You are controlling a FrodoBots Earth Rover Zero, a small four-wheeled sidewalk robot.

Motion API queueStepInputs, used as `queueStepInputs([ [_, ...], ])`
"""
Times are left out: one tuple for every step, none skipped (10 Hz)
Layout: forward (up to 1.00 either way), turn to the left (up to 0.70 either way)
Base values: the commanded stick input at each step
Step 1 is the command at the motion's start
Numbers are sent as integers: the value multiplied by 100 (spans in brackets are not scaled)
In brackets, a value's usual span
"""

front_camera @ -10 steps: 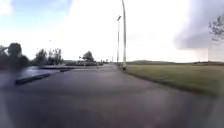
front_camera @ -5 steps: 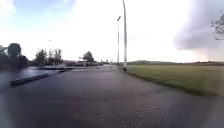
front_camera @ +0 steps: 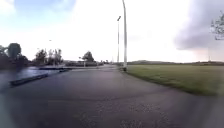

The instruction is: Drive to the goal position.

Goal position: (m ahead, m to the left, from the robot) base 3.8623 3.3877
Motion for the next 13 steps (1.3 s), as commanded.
queueStepInputs([
  [42, 0],
  [45, 0],
  [45, 0],
  [45, 0],
  [45, 0],
  [45, 0],
  [45, 0],
  [45, 0],
  [45, 0],
  [45, 0],
  [45, 0],
  [45, 0],
  [45, 0],
])
